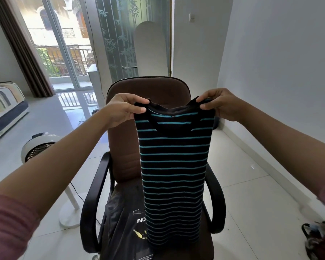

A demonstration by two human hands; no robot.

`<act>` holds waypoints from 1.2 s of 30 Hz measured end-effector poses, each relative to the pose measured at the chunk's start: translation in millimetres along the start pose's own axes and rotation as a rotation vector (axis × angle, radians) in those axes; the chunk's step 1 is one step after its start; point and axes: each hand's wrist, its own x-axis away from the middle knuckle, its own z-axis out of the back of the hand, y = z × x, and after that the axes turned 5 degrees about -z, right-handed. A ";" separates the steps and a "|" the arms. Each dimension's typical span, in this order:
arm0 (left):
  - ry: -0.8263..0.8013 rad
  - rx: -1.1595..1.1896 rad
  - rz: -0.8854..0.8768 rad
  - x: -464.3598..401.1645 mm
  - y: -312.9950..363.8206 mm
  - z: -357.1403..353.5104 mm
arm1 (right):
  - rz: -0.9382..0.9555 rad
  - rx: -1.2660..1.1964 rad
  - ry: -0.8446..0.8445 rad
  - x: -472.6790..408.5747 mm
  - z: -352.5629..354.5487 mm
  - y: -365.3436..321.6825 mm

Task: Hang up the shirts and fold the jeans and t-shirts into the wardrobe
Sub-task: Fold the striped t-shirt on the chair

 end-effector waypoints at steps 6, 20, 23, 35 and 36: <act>-0.013 0.034 0.007 -56.7 -16.8 40.4 | -0.040 0.001 0.002 -68.0 9.5 -0.7; 0.004 0.053 -0.001 -118.5 -42.0 91.0 | -0.109 0.000 0.011 -152.3 7.5 13.6; -0.055 0.031 0.016 -106.9 -49.9 88.0 | -0.150 0.009 -0.029 -144.8 2.0 26.9; -0.186 0.045 0.186 49.1 -87.6 12.9 | -0.355 -0.041 -0.275 -19.2 -51.5 103.7; -0.185 0.032 0.201 70.1 -91.0 2.5 | -0.363 -0.040 -0.292 -1.7 -58.3 111.1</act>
